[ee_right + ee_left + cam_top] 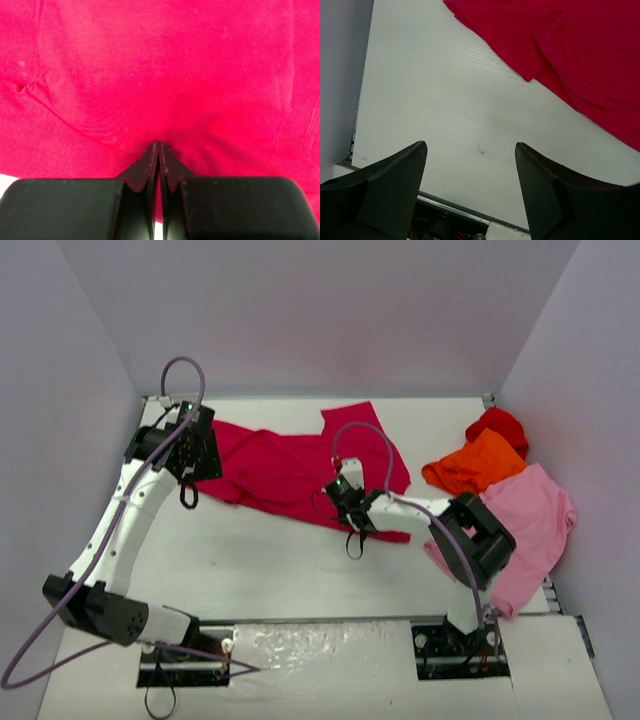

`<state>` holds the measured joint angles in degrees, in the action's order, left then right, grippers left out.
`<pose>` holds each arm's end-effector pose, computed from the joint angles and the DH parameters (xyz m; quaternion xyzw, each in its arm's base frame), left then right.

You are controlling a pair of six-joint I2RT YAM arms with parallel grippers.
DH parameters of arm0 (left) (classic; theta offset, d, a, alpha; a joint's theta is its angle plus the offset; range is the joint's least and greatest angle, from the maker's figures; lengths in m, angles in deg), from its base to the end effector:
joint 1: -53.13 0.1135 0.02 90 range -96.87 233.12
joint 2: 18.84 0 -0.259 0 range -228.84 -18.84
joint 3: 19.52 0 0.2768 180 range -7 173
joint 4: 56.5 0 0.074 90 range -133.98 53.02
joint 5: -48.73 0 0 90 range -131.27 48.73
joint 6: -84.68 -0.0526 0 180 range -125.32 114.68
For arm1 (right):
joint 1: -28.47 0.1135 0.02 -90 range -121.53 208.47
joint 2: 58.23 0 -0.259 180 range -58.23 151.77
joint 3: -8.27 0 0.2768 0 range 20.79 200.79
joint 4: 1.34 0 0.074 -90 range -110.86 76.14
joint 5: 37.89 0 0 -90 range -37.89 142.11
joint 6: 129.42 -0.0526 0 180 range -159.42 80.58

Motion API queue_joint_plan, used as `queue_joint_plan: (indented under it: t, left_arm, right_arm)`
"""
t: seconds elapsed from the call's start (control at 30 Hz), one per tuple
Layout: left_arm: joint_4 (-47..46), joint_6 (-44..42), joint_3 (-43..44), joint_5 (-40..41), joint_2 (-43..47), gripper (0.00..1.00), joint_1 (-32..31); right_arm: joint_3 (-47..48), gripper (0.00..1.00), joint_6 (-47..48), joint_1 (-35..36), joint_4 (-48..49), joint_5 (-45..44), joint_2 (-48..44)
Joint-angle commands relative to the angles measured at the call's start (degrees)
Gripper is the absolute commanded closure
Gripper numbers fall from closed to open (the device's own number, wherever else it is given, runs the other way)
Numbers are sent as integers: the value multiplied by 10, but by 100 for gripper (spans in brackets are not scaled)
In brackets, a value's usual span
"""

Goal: Fold and stack the t-shirts
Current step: Fold the flattened tshirt in 1/3 of the way

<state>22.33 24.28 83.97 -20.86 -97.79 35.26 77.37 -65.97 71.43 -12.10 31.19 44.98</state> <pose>0.2856 -0.0728 0.3825 -0.1498 0.9263 0.0329 0.3441 0.3023 0.2559 0.1236 -0.0606 0.9087 0.0774 0.4056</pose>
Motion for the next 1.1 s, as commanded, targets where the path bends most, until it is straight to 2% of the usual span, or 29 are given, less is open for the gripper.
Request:
queue_joint_plan:
  t: [0.0, 0.2, 0.37, 0.47, 0.5, 0.57, 0.63, 0.7, 0.77, 0.87, 0.93, 1.07]
  left_arm:
    - [7, 9, -4, 8, 43, 32, 5]
    - [20, 13, -21, 9, 78, 32, 6]
    - [30, 21, -45, 5, 105, 32, 6]
    - [24, 28, -67, -11, 126, 32, 6]
    - [20, 31, -78, -16, 132, 32, 6]
    - [8, 38, -99, -21, 145, 32, 6]
    - [-3, 45, -120, -31, 157, 32, 6]
    - [-14, 52, -138, -42, 165, 32, 6]
    - [-17, 55, -148, -54, 168, 32, 5]
    - [-12, 55, -158, -49, 169, 32, 5]
    - [-4, 54, -162, -32, 174, 32, 5]
    - [2, 54, -171, -2, 197, 32, 6]
  right_arm:
    - [-100, 100, -53, 8, -111, 6, -51]
    - [-119, 100, -114, 58, -222, -22, -172]
    - [-95, 100, -177, 105, -355, -72, -291]
    - [-66, 100, -190, 116, -382, -76, -347]
    - [-49, 98, -183, 117, -369, -68, -363]
    - [-37, 72, -124, 116, -255, -32, -366]
    - [-8, 50, -56, 116, -150, 12, -314]
    - [28, 36, 11, 114, -90, 60, -257]
    - [131, 34, 42, 115, -49, 91, -126]
    - [293, 33, 80, 134, -39, 141, 35]
    - [367, 32, 115, 153, -44, 155, 105]
    - [470, 34, 115, 152, -78, 173, 219]
